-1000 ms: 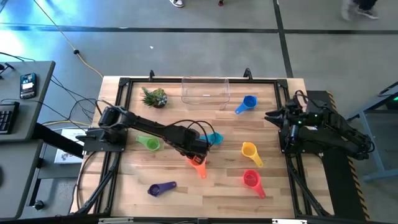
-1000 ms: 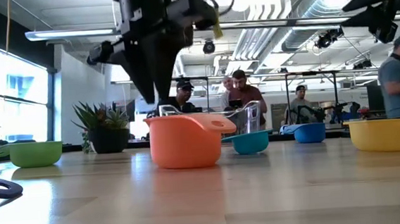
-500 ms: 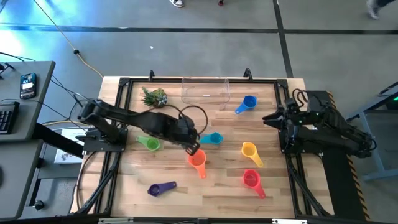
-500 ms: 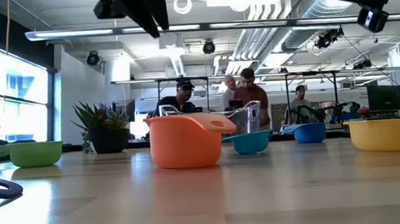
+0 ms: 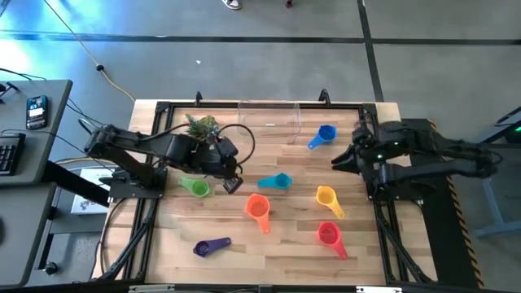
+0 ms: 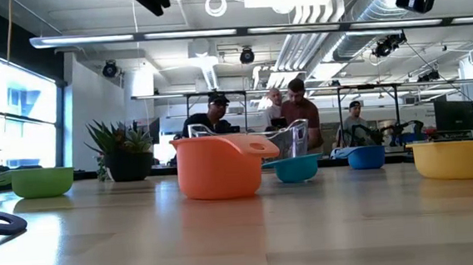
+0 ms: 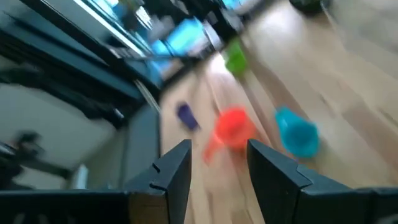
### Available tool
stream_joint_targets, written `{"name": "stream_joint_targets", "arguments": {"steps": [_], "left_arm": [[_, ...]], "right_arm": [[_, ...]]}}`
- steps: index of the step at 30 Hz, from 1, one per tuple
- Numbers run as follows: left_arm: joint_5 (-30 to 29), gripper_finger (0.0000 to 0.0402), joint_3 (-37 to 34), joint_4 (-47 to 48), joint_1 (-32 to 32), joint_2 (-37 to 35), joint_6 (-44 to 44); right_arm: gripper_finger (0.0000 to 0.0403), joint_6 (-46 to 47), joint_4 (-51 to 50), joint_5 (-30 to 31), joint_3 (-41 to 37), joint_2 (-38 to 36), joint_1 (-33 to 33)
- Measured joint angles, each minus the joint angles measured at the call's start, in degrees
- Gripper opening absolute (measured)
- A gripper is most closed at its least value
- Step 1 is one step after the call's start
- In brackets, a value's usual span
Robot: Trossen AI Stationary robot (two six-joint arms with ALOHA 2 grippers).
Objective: Nest measuring cups in basket
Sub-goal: Stack the red measuring cup on top of the orange measuring cup
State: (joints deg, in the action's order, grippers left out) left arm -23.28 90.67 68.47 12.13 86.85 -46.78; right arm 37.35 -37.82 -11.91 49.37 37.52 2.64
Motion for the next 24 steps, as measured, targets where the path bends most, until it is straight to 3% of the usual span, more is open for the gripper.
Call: {"name": "stream_joint_targets", "arguments": {"steps": [8, 18, 24], "left_arm": [[0.0, 0.009, 0.0, 8.2, -0.1, -1.6, 0.1], [0.1, 0.009, -0.1, 10.0, 1.2, -1.7, 3.5], [0.2, 0.009, -0.1, 9.7, 1.6, -1.7, 5.9]], "right_arm": [[0.0145, 8.2, -14.9, 10.2, 10.8, 15.9, -13.4], [0.0145, 24.7, -14.5, 17.6, 12.8, 30.4, -30.5], [0.0145, 28.3, -11.8, 18.5, 12.8, 36.0, -38.0]]}}
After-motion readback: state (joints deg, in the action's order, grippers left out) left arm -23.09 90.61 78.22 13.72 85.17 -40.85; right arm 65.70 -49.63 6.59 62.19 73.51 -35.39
